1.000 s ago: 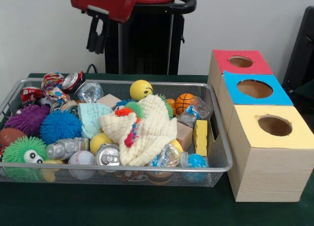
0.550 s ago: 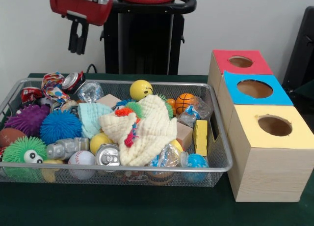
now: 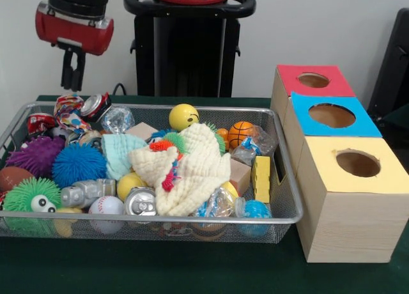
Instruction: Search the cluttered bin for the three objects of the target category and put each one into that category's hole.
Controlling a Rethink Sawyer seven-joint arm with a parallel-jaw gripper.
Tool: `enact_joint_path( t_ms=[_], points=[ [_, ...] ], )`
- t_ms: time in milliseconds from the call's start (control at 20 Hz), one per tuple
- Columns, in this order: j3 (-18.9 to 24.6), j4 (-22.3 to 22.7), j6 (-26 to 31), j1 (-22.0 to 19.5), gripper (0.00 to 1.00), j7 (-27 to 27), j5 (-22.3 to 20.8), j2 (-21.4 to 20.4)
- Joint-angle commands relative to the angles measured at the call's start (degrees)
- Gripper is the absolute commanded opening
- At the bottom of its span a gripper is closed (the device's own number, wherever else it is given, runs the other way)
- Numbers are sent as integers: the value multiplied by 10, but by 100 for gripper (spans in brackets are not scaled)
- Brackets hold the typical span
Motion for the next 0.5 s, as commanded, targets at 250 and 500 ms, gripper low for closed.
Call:
enact_joint_path(
  t_ms=[250,500],
  points=[
    [131,65,-48,-56,0,-67,-79,40],
    [160,76,-51,-76,100,-47,-94,42]
  ],
)
